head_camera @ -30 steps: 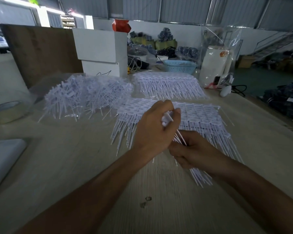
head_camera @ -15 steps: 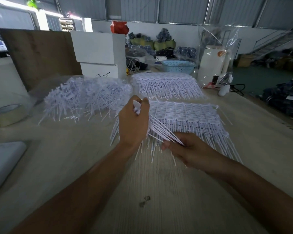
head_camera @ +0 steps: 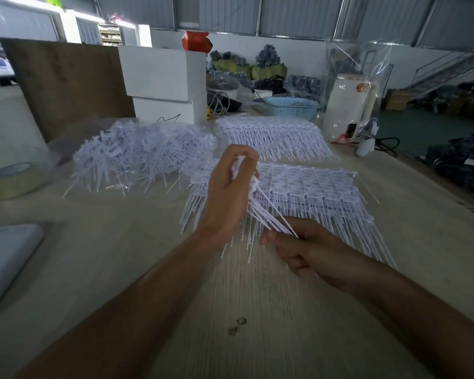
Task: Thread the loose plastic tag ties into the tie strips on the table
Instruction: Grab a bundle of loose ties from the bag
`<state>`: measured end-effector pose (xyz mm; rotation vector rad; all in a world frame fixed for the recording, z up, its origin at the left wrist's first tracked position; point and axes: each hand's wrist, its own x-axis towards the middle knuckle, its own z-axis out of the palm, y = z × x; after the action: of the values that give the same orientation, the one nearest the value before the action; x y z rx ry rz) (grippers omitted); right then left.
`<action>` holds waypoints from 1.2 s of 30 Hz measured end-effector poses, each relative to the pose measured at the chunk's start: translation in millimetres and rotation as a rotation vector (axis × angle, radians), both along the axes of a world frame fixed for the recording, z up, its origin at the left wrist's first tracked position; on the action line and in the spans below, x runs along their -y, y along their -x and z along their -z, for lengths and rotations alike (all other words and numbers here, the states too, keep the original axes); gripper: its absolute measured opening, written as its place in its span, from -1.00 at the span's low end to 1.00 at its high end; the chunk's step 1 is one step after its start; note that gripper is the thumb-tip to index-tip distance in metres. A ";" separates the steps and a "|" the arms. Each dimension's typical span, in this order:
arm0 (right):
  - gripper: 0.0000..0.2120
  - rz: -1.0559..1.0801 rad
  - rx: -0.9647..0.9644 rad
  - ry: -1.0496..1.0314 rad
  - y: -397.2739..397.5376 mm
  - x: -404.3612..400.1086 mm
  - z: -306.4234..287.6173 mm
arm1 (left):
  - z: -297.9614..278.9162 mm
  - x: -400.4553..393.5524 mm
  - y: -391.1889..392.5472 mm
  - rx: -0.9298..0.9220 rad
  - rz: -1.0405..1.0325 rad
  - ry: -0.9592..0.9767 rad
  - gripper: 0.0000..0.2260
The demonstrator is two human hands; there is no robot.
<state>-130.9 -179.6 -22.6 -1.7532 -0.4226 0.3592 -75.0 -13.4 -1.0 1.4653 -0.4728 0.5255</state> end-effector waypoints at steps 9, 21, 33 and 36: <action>-0.78 -0.062 -0.026 -0.073 0.3 4.4 -5.3 | -0.8 -10.8 -7.5 -0.113 0.131 0.084 -0.86; -0.77 -0.018 -0.040 0.132 4.8 -0.6 0.2 | 3.0 -4.0 -1.1 -0.138 0.156 -0.294 -0.70; -0.79 0.024 -0.036 0.157 3.9 -6.0 3.3 | 8.1 12.4 9.1 0.016 -0.069 -0.388 -0.73; -0.84 0.003 -0.028 0.044 4.0 -7.4 -0.9 | 2.0 9.1 2.3 0.017 -0.162 -0.351 -0.74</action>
<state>-135.0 -172.3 -21.6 -1.7889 -0.3941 0.3930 -77.4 -22.5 -3.0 1.8474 -0.4785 0.6051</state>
